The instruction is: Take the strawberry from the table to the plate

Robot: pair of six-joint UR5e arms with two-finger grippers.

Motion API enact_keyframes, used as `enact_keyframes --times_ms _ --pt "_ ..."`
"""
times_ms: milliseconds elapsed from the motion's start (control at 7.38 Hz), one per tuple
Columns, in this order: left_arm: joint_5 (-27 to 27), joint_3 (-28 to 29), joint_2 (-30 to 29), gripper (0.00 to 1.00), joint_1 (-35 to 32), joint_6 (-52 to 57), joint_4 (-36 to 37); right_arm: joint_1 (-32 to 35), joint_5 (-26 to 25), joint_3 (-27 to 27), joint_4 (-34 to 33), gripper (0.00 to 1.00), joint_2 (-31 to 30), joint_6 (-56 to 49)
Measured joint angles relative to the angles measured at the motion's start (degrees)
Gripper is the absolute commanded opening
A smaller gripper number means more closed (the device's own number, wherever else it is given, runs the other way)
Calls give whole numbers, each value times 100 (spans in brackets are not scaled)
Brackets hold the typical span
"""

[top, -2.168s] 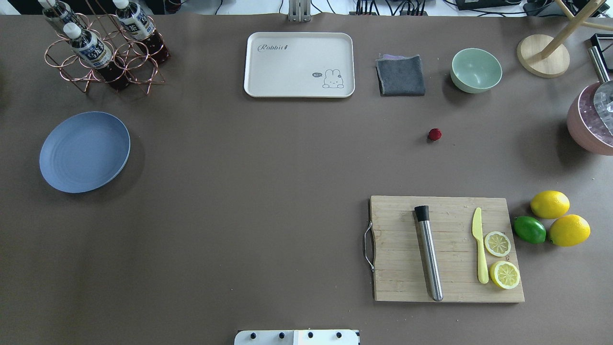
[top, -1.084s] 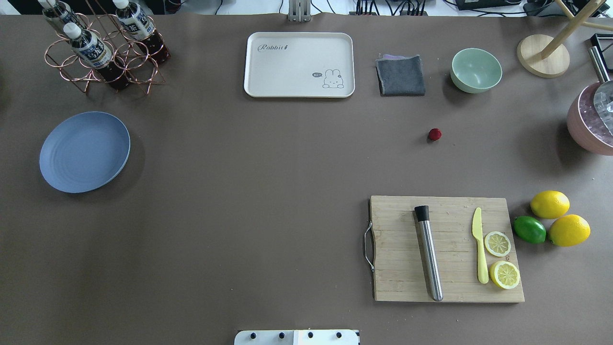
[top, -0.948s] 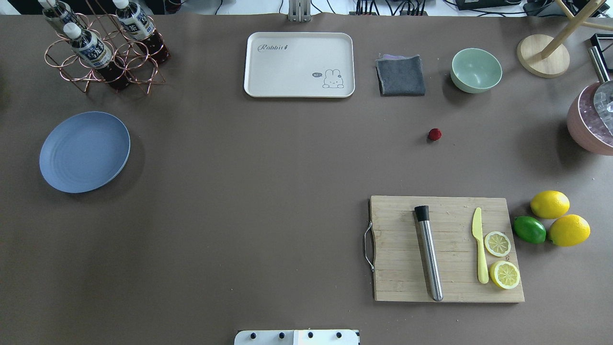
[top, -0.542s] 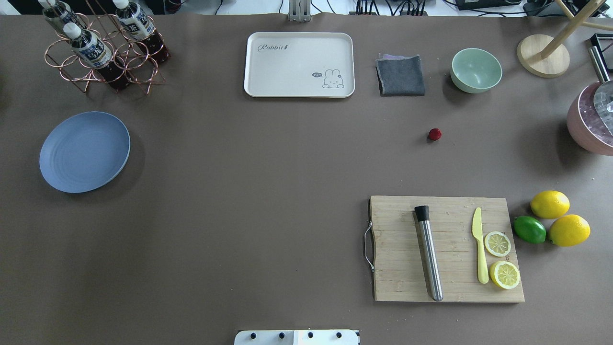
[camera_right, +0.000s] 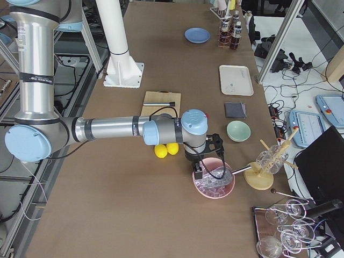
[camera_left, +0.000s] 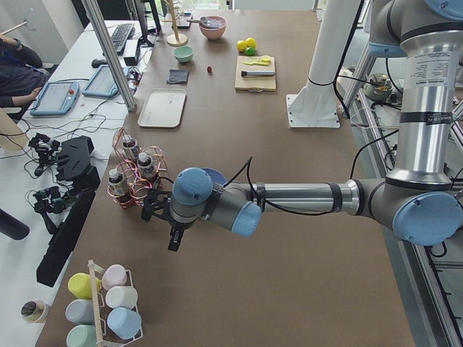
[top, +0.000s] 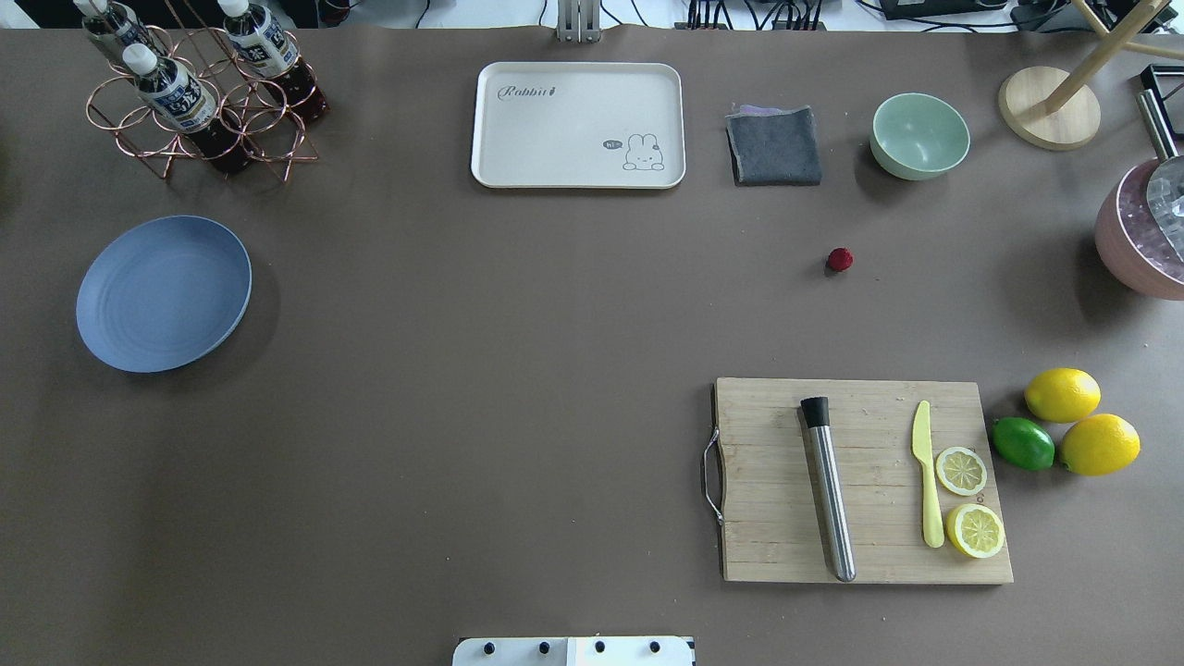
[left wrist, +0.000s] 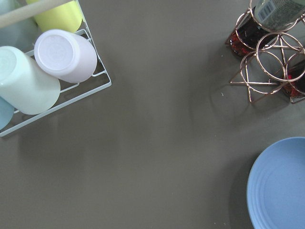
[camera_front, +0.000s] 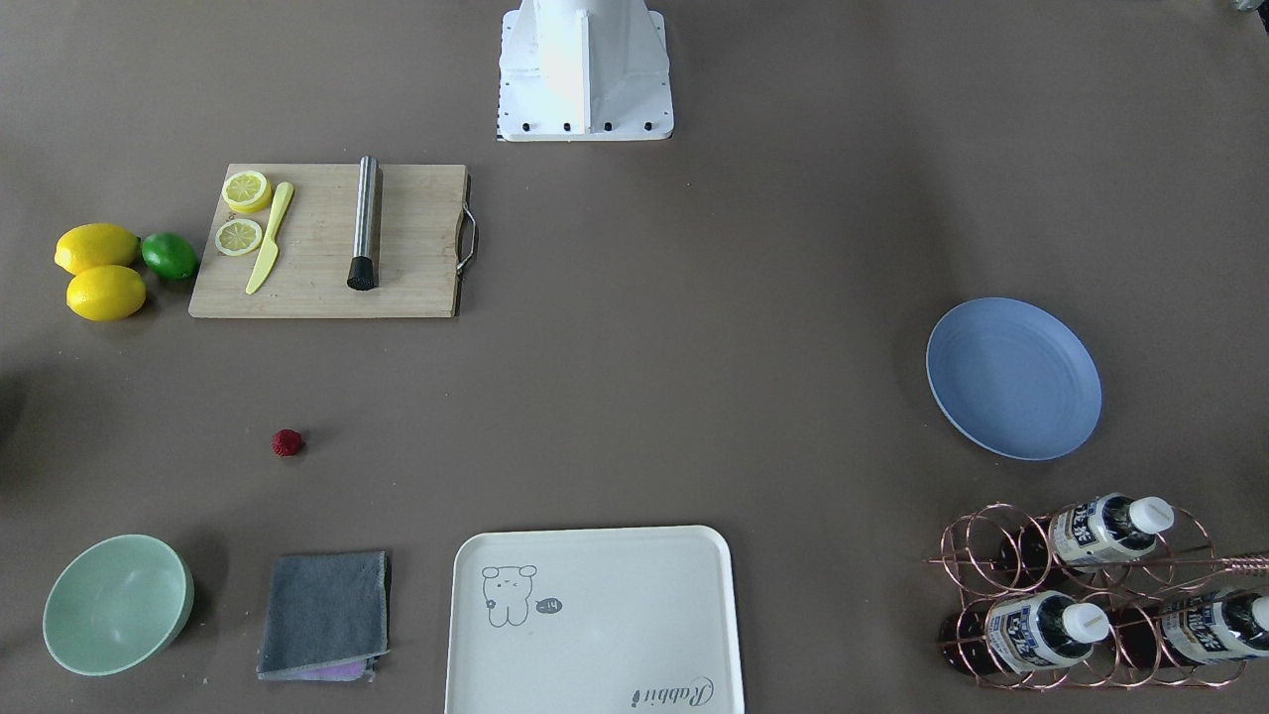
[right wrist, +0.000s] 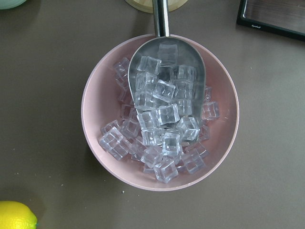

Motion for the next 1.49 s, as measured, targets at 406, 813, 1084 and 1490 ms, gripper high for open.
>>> enact_keyframes --times_ms 406,813,1084,1490 --pt "151 473 -471 98 326 -229 -1087 -6 103 -384 817 100 -39 195" --pt "689 520 -704 97 1399 -915 -1201 -48 451 -354 1039 100 30 1076" --pt "753 652 -732 90 1839 -1780 -1195 -52 664 -231 1042 100 43 1438" --pt "663 869 -749 73 2422 -2409 -1239 -52 700 -169 1059 100 35 1491"
